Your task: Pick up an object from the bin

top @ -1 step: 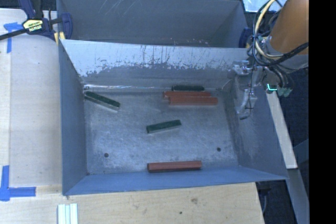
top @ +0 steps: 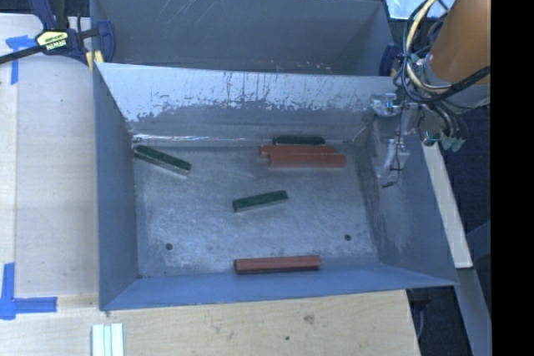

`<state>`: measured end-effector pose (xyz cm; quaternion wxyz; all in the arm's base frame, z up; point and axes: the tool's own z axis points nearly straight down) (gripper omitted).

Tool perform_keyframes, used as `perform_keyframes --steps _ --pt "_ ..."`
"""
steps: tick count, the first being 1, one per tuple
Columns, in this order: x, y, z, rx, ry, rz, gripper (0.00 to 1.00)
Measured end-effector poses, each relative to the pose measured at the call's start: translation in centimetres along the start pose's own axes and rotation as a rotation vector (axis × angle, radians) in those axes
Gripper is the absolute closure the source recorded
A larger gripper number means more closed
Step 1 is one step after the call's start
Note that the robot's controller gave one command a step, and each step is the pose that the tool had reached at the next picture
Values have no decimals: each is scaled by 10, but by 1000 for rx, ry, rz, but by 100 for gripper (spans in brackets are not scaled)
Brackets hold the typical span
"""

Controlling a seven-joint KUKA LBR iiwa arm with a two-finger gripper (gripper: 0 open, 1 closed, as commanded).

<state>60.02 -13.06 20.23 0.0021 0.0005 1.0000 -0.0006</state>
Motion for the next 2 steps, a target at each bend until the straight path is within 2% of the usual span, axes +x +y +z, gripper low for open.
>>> perform_keyframes --steps 1,2 --pt "-8 -16 58 1 -5 -44 0" --pt "0 -19 98 -2 6 -31 0"
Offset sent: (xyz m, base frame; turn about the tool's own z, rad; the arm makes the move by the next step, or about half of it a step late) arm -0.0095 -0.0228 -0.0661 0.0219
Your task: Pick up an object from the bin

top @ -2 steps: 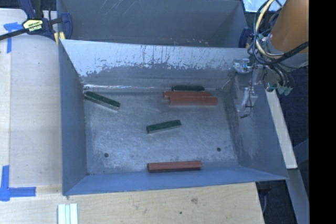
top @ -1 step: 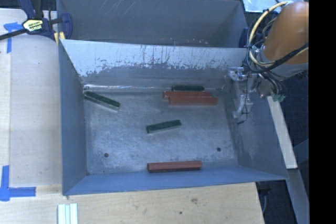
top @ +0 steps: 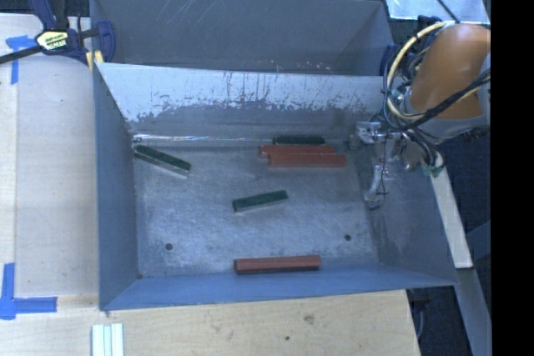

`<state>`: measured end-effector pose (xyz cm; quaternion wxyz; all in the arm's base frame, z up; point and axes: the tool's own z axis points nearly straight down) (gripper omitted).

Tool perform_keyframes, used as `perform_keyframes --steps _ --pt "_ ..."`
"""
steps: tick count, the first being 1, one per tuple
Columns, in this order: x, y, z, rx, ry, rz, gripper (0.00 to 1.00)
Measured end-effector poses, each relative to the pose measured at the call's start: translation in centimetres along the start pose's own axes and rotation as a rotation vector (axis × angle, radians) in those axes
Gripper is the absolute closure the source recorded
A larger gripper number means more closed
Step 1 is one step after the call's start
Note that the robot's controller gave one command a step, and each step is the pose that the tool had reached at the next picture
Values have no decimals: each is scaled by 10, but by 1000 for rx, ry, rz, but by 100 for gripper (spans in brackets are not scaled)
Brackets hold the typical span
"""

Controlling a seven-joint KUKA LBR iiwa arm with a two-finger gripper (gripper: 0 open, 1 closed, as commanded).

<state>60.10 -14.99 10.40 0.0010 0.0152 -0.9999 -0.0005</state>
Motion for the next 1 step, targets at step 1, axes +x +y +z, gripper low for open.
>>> perform_keyframes --steps 1 --pt "-11 46 26 2 -6 157 0"
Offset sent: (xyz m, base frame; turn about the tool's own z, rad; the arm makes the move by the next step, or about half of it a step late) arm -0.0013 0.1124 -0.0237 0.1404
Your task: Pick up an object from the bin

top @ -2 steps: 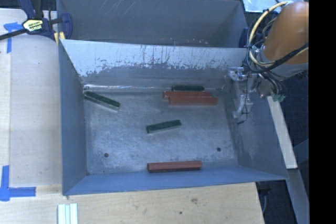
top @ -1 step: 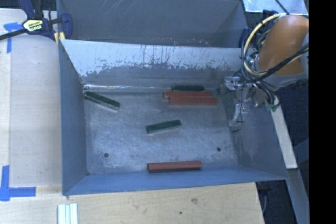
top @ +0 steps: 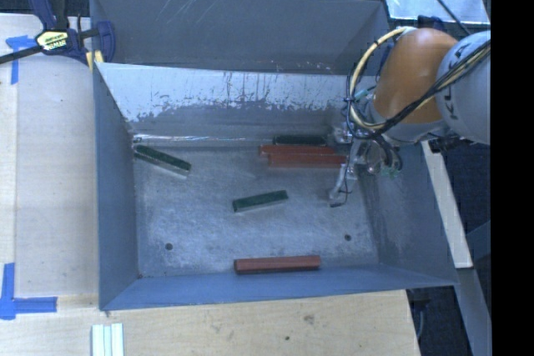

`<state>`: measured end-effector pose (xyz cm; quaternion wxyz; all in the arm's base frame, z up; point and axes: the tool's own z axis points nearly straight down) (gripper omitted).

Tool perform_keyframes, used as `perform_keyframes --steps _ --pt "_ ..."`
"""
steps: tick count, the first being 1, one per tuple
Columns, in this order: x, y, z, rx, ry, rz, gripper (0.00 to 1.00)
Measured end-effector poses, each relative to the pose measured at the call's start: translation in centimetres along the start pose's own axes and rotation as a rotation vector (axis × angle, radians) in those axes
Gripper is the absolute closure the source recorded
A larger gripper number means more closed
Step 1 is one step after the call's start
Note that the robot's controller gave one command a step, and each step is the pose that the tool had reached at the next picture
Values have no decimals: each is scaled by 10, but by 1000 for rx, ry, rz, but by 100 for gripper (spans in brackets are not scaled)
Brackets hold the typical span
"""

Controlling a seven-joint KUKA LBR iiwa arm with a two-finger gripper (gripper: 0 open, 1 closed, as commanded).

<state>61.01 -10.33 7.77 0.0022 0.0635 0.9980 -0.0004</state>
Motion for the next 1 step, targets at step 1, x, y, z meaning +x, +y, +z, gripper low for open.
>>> perform_keyframes --steps 1 --pt "5 20 6 0 3 4 0"
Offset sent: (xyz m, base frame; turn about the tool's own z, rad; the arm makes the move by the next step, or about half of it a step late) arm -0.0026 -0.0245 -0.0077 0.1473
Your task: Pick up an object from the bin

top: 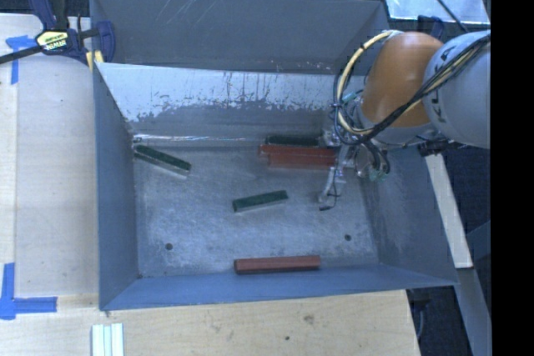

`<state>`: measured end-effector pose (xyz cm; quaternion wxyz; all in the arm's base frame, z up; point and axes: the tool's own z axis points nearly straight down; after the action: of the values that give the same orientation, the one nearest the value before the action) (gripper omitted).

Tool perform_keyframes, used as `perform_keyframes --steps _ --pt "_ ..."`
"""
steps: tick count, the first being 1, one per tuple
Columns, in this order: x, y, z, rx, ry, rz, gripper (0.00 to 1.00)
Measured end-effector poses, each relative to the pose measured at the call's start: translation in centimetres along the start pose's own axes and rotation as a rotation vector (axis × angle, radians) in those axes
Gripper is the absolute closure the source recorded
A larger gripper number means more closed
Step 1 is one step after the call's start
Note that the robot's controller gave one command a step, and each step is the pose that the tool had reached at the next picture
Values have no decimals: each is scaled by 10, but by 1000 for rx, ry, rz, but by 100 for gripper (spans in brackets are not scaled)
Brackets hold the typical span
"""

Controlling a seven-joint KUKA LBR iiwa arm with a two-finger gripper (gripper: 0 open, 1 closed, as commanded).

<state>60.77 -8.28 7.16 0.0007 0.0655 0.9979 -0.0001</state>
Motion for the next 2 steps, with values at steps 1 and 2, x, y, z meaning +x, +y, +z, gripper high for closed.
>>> perform_keyframes --steps 1,2 --pt "0 6 -1 -5 -3 38 0" --pt "-13 -7 0 2 0 103 0"
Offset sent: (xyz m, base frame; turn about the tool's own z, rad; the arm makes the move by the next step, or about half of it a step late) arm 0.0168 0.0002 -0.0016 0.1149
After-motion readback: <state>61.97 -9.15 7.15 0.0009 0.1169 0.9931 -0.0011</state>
